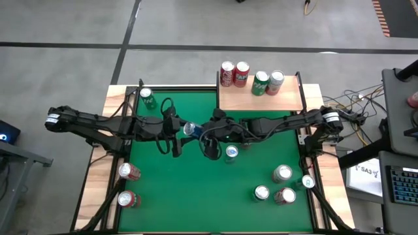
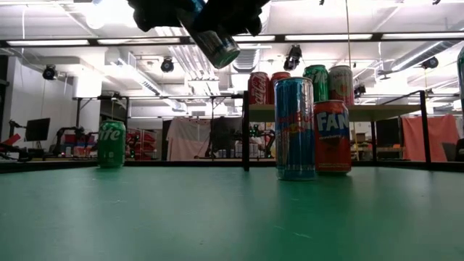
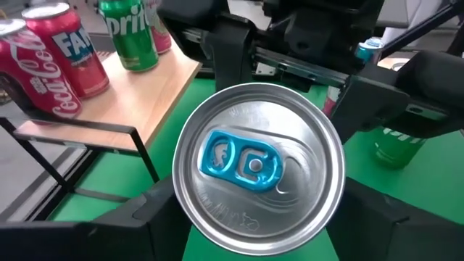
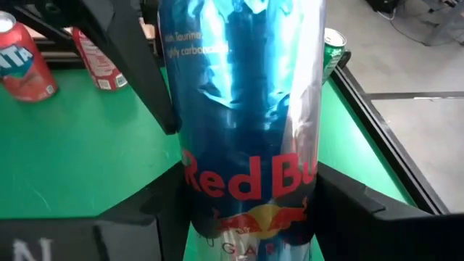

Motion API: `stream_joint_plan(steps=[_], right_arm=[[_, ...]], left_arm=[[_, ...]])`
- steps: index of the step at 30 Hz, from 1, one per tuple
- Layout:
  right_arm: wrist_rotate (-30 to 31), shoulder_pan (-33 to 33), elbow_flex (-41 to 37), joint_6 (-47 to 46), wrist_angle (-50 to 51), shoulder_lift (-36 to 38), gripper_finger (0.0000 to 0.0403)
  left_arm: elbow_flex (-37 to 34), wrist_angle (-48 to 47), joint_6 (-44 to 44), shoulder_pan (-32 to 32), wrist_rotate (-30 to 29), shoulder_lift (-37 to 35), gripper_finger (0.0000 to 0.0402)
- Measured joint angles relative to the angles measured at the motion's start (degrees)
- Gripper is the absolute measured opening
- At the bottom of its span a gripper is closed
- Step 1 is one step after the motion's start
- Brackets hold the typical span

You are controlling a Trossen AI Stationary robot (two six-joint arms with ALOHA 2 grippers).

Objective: Place canned beverage on shelf
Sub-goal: Put the top blue soda can on the shelf

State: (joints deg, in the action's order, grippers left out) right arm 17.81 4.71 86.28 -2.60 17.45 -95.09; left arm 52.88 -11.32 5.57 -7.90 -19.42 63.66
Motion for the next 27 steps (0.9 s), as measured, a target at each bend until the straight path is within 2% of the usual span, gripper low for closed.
stream_joint_plan(steps=[7,12,16,19,23,27], right_arm=[[0.5,-0.1,0.0,-1.5,1.0,1.1,0.0208],[6.3,-0.5,0.0,-3.2,5.5,4.1,0.0208],[12.3,-1.3,-1.6,-4.9,8.8,8.1,0.0208],[17.9,-1.5,-5.4,-5.9,9.2,12.4,0.0208],[21.9,-2.4,-13.0,-10.1,8.6,20.6,0.0208],[31.3,-3.0,-22.3,-15.9,8.5,30.1,0.0208]], left_arm=[[0.0,1.5,-3.9,0.0,-0.2,-0.3,0.0309],[1.7,-0.5,-7.7,0.0,-1.2,-1.8,0.0334],[1.9,-0.6,-9.7,-0.1,-0.8,-4.1,0.0338],[1.4,-0.8,-10.5,-0.1,-0.9,-5.9,0.0338],[0.1,-0.5,-10.5,-0.2,-0.9,-7.7,0.0338],[-0.5,0.4,-10.5,-0.2,-1.0,-8.5,0.0338]])
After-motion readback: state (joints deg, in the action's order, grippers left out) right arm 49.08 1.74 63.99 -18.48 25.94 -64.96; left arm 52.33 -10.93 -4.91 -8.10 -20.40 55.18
